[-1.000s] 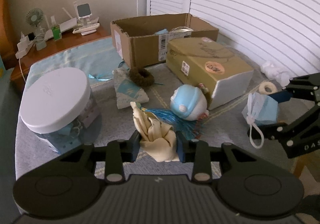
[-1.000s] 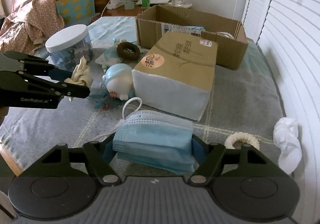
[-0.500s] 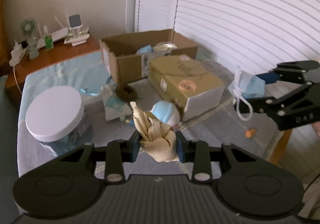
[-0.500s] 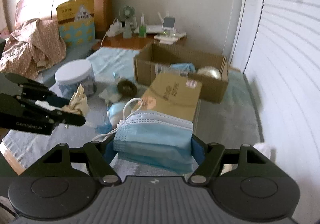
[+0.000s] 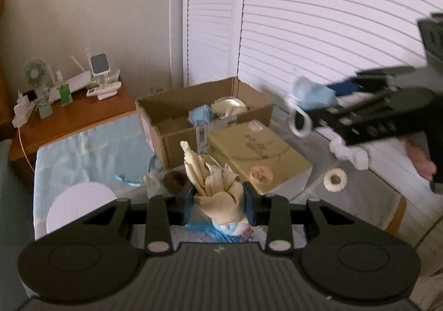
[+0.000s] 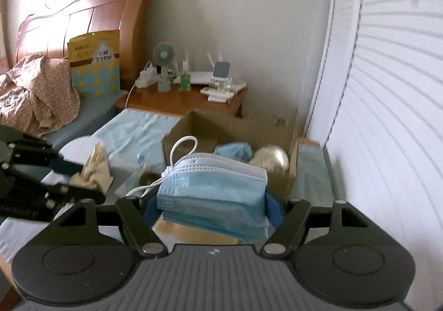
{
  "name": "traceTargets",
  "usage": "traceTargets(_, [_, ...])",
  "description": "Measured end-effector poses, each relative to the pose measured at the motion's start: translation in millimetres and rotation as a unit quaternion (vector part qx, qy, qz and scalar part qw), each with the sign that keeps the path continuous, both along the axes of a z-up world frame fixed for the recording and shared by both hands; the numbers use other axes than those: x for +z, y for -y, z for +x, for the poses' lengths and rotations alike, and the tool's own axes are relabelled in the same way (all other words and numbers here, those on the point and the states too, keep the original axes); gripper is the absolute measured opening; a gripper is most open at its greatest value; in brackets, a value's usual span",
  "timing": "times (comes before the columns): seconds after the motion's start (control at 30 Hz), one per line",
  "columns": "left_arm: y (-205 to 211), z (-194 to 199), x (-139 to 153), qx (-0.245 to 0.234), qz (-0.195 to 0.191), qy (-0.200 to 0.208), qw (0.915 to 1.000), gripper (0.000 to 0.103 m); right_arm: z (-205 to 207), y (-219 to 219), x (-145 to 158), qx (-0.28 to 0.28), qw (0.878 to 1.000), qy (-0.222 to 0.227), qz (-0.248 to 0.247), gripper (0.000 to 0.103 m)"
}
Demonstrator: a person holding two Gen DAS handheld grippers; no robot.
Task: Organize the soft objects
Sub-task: 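Carry the mask stack into the cardboard box and open the right tool, then lower the cream glove into the cardboard box and open the left tool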
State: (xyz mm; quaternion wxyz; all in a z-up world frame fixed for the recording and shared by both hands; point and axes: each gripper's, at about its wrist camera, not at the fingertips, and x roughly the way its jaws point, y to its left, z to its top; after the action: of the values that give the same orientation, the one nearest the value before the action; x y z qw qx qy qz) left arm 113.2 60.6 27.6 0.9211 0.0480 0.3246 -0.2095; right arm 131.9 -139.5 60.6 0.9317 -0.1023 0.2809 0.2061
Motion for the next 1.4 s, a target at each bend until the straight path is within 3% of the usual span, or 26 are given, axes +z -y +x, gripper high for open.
traceTargets(0.37, [-10, 13, -1, 0.008, -0.007, 0.004, 0.9999, 0.035, 98, -43, 4, 0.039, 0.999, -0.001, -0.017, 0.077])
traceTargets(0.77, [-25, 30, -6, 0.032, -0.015, -0.003, 0.9994, 0.035, 190, -91, -24, 0.086, 0.994, -0.049, -0.052, 0.077])
traceTargets(0.83, [-26, 34, -8, 0.036, -0.015, -0.004, 0.9992, 0.035, 199, -96, -28, 0.089, 0.993, -0.053, -0.056, 0.082])
traceTargets(0.87, [-27, 35, -8, 0.037, -0.015, -0.004, 0.9992, 0.035, 203, -98, -30, 0.09, 0.993, -0.055, -0.054, 0.086])
traceTargets(0.93, [-28, 38, -10, 0.039, -0.015, -0.006, 0.9991, 0.035, 209, -100, -34, 0.094, 0.993, -0.061, -0.049, 0.103])
traceTargets(1.2, [-29, 48, -10, 0.044, -0.013, -0.015, 0.9989, 0.035, 203, -86, -38, 0.073, 0.993, -0.078, -0.041, 0.103])
traceTargets(1.4, [-26, 57, -6, 0.04, -0.007, -0.019, 0.999, 0.035, 166, -58, -26, 0.049, 0.995, -0.085, -0.012, 0.103])
